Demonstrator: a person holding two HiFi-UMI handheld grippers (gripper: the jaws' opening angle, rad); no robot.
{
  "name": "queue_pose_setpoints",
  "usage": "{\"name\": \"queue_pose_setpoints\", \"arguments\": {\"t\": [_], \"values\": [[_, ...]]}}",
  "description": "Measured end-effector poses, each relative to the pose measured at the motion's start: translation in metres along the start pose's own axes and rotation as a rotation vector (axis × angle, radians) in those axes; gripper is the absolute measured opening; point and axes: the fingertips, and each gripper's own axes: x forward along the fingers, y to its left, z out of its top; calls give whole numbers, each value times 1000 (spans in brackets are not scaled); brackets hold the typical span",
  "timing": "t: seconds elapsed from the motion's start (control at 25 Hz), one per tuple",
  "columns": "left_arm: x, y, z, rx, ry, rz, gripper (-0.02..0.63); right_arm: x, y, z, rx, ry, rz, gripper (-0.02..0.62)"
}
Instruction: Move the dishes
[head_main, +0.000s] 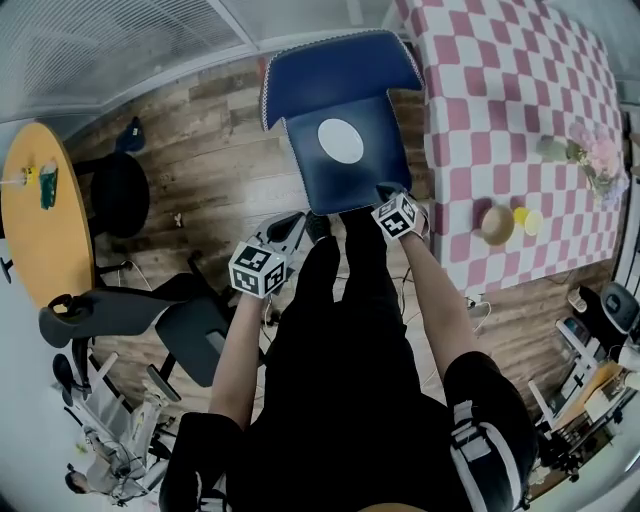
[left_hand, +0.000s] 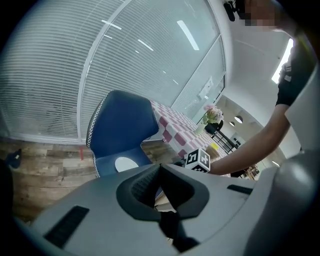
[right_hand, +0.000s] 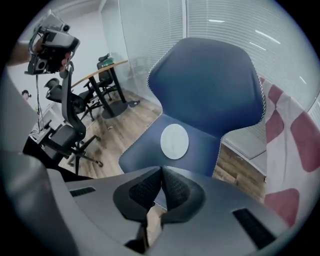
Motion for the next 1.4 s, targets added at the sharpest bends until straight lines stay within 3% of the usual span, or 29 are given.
{"name": "queue_pose_setpoints", "arguments": {"t": [0.44,0.68,1.2,1.4], "values": [[66,31,-11,-36,40,-24,21,80,-24,-3,188,-1,89,17],[87,63,-21,-71,37,6,21,120,-26,4,298,-64,234,17],[131,93,-56,-99,82,0,21,192,-58,-8,494,-125,244,18],[141,103,-63,-105,82,12,21,212,-79,-6,598,-170,238,48]]}}
